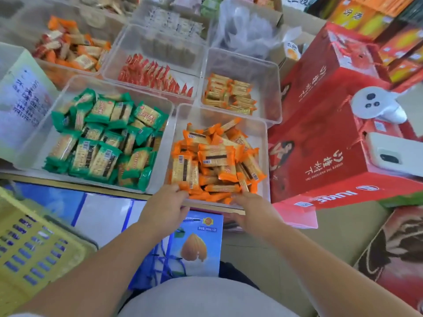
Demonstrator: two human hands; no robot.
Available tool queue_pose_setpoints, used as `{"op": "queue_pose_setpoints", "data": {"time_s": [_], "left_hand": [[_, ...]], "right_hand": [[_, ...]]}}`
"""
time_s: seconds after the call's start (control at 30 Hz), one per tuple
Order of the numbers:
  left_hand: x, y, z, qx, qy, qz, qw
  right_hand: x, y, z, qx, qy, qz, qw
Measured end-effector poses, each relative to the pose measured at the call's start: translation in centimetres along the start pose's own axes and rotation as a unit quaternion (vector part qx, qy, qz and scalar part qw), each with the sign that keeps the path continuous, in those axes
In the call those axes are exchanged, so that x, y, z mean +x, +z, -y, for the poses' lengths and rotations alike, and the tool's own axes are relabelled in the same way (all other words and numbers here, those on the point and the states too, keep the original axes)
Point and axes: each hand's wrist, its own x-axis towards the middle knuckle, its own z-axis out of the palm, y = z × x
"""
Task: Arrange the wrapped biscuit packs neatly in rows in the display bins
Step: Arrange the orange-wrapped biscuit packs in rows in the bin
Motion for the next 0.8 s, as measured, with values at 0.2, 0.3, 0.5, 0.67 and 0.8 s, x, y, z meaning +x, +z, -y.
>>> {"op": "queue_pose_setpoints", "data": {"time_s": [0.2, 0.3, 0.5, 0.67, 0.8], "left_hand": [[-0.1, 0.5, -2.0, -0.003, -0.083, -0.020, 0.996], [0.2, 0.0, -3.0, -0.013, -0.116, -0.011, 0.993], [0.1, -1.3, -4.7, -0.027, -0.166, 0.008, 0.986], [1.2, -3.5, -5.6, -0.014, -0.148, -0.017, 0.989], [3.4, -5.4, -5.0, 0.037, -0.173, -0.073, 0.982]], "right_hand": [[1.2, -1.2, -2.1, -0.013, -0.106, 0.064, 0.992], [2.8, -3.4, -1.7, -0.047, -0.133, 0.104, 0.984], [10.9, -8.2, 3.4, 0.024, -0.238, -0.113, 0.964], [19.0, -8.4, 6.6, -0.118, -0.187, 0.033, 0.975], [20.7, -7.3, 5.7, -0.131, -0.186, 0.080, 0.971]]}}
